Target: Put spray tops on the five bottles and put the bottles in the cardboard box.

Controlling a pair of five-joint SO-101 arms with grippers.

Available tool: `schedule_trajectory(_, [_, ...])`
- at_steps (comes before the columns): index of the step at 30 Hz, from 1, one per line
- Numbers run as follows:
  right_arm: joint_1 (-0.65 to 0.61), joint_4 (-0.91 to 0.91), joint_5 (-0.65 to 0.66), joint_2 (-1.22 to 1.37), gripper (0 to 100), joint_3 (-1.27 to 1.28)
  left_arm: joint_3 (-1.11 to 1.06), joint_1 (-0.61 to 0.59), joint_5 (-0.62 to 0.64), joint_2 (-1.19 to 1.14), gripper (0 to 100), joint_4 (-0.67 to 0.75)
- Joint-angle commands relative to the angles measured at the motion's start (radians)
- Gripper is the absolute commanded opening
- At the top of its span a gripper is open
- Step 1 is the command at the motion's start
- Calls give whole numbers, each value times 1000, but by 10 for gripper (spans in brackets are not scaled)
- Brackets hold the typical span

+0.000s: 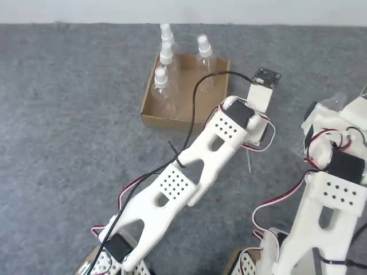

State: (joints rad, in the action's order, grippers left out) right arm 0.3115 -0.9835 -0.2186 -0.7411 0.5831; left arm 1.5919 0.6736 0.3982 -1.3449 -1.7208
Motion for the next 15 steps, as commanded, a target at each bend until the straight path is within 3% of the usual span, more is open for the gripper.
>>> schedule_trajectory(1, [-13,21,-3,-45,42,-14,48,-9,20,23,83,-37])
schedule_trajectory(8, [-13,22,-3,-45,42,-14,47,-52,63,14,244,-11])
schedule_trajectory(15, [-13,21,-3,-45,42,-14,-44,-132,163,11,250,150])
